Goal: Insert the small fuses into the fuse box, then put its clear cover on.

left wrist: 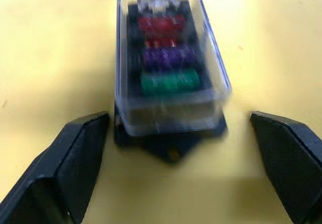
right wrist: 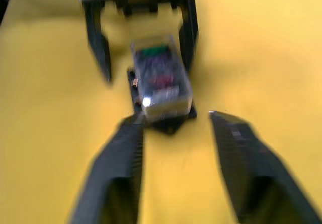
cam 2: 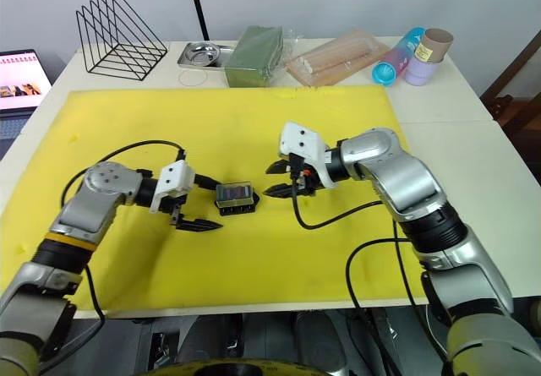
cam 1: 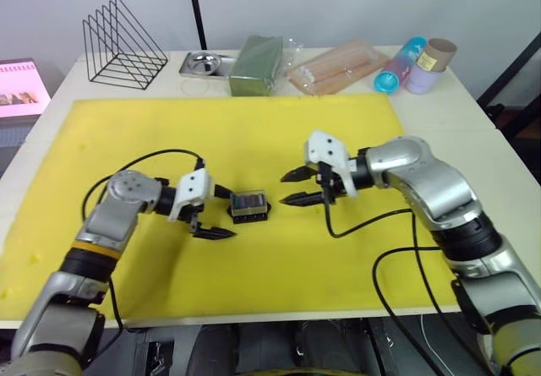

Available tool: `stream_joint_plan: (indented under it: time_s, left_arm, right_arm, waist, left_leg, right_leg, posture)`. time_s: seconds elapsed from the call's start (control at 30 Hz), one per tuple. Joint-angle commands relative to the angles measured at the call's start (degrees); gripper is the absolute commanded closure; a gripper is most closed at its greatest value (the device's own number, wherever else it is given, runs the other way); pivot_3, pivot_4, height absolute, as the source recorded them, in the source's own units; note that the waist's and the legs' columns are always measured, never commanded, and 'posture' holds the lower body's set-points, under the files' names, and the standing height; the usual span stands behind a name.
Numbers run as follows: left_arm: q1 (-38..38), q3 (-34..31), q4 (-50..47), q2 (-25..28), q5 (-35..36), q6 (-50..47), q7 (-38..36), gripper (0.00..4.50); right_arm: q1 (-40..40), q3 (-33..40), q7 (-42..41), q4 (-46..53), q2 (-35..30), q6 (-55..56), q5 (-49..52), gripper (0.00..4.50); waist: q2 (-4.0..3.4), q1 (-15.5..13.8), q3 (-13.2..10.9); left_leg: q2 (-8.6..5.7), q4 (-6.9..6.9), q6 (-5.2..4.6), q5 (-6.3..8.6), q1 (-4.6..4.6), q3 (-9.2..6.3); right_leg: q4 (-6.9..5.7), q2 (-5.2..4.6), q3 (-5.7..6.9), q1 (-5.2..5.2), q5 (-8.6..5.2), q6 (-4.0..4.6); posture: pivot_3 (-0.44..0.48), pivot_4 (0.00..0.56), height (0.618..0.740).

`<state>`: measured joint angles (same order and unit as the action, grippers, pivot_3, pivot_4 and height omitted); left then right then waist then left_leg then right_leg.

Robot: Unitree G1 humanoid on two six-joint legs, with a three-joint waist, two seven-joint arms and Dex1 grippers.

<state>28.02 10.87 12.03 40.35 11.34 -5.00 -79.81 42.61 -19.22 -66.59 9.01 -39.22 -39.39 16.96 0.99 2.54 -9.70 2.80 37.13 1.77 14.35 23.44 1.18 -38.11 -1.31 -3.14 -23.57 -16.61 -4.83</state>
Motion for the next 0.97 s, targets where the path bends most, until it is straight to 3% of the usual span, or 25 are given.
stream_joint_plan:
  time_s: [0.03,0.13,0.33,0.6,0.83,0.97]
  left_arm:
    - [-3.58,-6.19,-6.64,5.60,3.68,-3.36,-0.14,0.00]
    - [-7.81,-12.03,-12.74,9.82,7.85,-8.25,1.10,0.00]
    - [-18.77,-26.06,-25.26,14.91,16.45,-21.30,6.56,0.00]
    - [-37.58,-44.69,-37.32,13.79,20.62,-29.43,12.97,0.00]
    - [-44.59,-52.31,-42.54,12.24,23.49,-33.25,16.26,0.00]
    - [-46.51,-52.59,-43.32,12.69,24.24,-33.53,16.49,0.00]
  right_arm:
    - [-0.42,2.64,-2.39,2.84,-3.29,3.10,0.11,1.02]
    - [-1.28,3.41,-4.03,2.93,-5.84,5.11,0.17,0.02]
    - [-3.76,5.35,-6.57,1.06,-10.32,8.93,-0.50,0.02]
    - [-6.33,9.31,-9.66,-5.16,-17.48,14.28,-1.81,0.02]
    - [-6.84,10.71,-11.52,-9.94,-19.25,17.31,-2.93,0.02]
    - [-5.74,10.72,-12.06,-10.98,-18.90,17.32,-3.41,0.02]
  waist:
    - [0.01,0.01,-0.03]
    - [0.02,-0.07,-0.11]
    - [0.04,-0.20,-0.14]
    - [0.08,-0.12,-0.21]
    - [0.10,-0.15,-0.24]
    - [0.09,-0.12,-0.25]
  left_leg:
    - [0.02,0.00,0.00,0.00,0.00,0.01]
    - [0.03,0.00,0.00,0.00,0.01,0.02]
    - [0.03,0.02,0.00,0.00,0.01,0.07]
    - [0.05,0.01,0.00,0.00,-0.03,0.11]
    - [0.03,0.00,0.01,0.01,-0.05,0.16]
    - [0.02,0.00,0.01,0.01,-0.06,0.16]
  right_leg:
    - [0.00,0.00,0.00,-0.01,0.00,0.00]
    - [0.00,-0.04,0.00,-0.03,-0.01,0.02]
    - [0.01,-0.22,0.02,0.00,-0.02,0.01]
    - [0.03,-0.27,0.01,-0.02,-0.12,0.18]
    - [0.06,-0.30,-0.02,0.00,-0.13,0.21]
    - [0.06,-0.28,-0.02,0.00,-0.14,0.22]
  posture:
    - [0.000,0.150,0.740]
    - [0.000,0.150,0.740]
    - [0.000,0.150,0.740]
    - [0.000,0.150,0.740]
    - [0.000,0.150,0.740]
    - [0.000,0.150,0.740]
